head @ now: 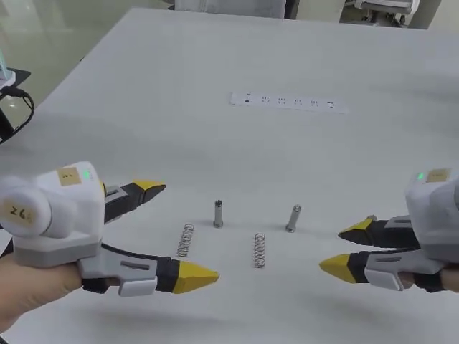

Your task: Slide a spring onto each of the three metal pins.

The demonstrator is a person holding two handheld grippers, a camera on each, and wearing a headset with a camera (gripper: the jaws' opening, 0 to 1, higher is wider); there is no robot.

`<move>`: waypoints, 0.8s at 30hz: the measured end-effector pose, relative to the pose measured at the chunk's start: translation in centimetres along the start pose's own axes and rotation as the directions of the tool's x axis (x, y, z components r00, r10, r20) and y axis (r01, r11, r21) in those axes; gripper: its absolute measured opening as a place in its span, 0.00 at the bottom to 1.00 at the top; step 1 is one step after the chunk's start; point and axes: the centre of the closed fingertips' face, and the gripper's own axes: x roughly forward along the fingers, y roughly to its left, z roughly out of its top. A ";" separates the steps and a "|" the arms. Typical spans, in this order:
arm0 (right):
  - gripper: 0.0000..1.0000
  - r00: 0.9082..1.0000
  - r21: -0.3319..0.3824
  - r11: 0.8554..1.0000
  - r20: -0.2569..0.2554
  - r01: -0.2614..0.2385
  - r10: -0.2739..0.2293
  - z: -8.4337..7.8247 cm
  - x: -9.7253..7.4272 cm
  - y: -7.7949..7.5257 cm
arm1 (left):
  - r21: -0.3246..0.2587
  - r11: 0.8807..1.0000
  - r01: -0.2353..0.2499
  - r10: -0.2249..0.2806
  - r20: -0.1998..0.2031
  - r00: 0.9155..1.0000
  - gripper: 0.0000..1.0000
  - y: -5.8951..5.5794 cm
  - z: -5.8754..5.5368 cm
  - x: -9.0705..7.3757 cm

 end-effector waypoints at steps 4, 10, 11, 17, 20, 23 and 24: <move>0.34 1.000 0.005 1.000 -0.018 -0.019 0.019 0.3 0.7 0.4 | -0.001 1.000 -0.003 0.003 -0.002 1.000 0.97 0.1 0.0 -0.1; 0.34 0.999 0.027 0.999 -0.023 -0.039 0.040 1.2 1.6 1.0 | -0.003 1.000 -0.005 0.005 -0.004 1.000 0.96 0.2 -0.1 -0.2; 0.34 0.999 0.029 0.999 -0.026 -0.038 0.039 1.3 1.7 1.0 | -0.002 1.000 -0.006 0.006 -0.005 1.000 0.96 0.2 -0.1 -0.2; 0.32 0.998 0.065 0.997 -0.040 -0.051 0.053 1.7 2.7 1.5 | -0.006 1.000 -0.008 0.007 -0.006 1.000 0.96 0.3 -0.1 -0.3; 0.31 0.997 0.073 0.996 -0.045 -0.054 0.057 1.9 3.3 1.9 | -0.007 1.000 -0.006 0.006 -0.008 1.000 0.96 0.3 -0.1 -0.4; 0.31 0.997 0.086 0.994 -0.045 -0.060 0.064 2.2 4.1 2.3 | -0.009 1.000 -0.006 0.006 -0.007 1.000 0.96 0.4 -0.2 -0.4; 0.31 0.997 0.091 0.994 -0.044 -0.062 0.067 2.3 4.3 2.4 | -0.009 1.000 -0.005 0.005 -0.007 1.000 0.96 0.4 -0.2 -0.4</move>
